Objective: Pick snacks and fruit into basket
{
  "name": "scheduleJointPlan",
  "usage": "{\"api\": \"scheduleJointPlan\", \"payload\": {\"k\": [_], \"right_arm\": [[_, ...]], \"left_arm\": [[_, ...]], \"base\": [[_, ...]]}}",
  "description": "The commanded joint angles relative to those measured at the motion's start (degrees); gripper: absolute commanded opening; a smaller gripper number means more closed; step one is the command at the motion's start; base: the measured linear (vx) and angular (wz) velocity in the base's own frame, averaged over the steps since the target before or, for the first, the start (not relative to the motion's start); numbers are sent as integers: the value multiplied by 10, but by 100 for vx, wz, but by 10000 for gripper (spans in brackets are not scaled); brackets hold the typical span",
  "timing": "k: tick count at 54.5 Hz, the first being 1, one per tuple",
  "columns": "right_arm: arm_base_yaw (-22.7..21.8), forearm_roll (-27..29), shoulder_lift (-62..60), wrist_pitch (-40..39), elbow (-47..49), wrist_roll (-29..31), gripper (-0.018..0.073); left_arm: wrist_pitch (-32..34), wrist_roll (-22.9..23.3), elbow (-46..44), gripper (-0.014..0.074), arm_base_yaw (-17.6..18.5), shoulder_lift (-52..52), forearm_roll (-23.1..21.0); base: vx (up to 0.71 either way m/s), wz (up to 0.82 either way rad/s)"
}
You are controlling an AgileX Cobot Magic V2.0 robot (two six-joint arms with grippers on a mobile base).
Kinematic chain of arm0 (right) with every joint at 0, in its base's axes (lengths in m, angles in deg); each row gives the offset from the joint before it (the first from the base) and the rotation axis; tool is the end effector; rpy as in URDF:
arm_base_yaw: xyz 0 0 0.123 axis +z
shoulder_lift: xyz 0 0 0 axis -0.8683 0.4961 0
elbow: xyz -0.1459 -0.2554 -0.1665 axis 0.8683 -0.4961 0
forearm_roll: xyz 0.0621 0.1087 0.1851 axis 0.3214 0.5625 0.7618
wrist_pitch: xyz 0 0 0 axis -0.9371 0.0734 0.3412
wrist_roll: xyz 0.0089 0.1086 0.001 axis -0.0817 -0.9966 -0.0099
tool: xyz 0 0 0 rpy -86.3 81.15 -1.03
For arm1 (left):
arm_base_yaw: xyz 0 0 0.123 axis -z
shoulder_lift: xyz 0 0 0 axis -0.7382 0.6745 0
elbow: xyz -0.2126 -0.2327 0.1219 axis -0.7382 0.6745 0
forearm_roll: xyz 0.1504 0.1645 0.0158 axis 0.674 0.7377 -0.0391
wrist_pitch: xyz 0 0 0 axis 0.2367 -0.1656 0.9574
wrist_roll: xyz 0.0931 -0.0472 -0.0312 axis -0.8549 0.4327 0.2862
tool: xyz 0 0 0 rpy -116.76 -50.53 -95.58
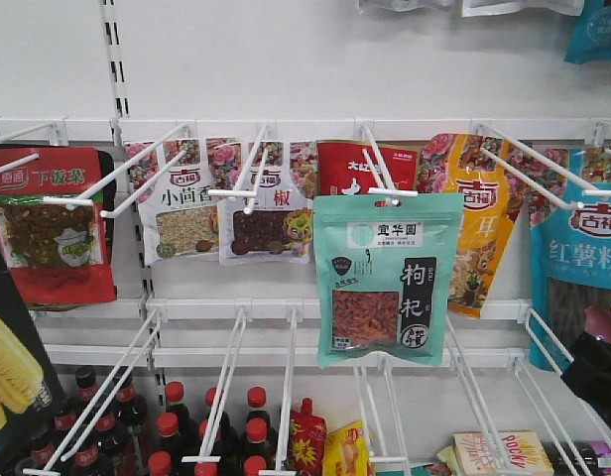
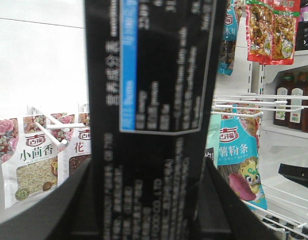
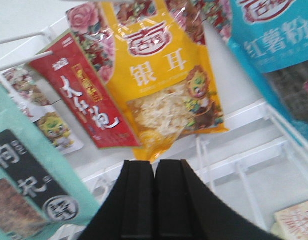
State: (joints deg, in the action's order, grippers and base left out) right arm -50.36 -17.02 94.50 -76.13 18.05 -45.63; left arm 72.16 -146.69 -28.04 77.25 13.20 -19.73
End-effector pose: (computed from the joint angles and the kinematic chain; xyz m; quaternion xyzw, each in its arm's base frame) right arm 0.1737 0.0194 0.3416 0.1643 0.7180 0.1994 0.6463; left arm 0.0313 -0.0230 0.4100 0.1622 0.6030 -0.2277 0.7471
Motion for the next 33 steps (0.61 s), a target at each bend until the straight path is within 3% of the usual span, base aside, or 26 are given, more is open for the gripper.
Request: {"api": "scheduleJointPlan", "payload": {"k": [1, 9, 19, 27, 33], "right_arm": [[-4, -69, -6, -31, 19, -72, 13], [-3, -121, -6, -16, 19, -177, 13], [-3, -214, -6, -54, 19, -207, 13], [-3, -216, -6, -66, 18, -223, 13], [-3, -172, -6, -60, 18, -169, 13]], "left_arm": [[-4, 3, -19, -7, 1, 2, -1], [-4, 3, -19, -7, 1, 2, -1], [-4, 3, -19, -7, 1, 2, -1], [-4, 3, -19, -7, 1, 2, -1], [-4, 3, -19, -7, 1, 2, -1]], "base": [[0, 0], [0, 0], [0, 0], [0, 0], [0, 0]]}}
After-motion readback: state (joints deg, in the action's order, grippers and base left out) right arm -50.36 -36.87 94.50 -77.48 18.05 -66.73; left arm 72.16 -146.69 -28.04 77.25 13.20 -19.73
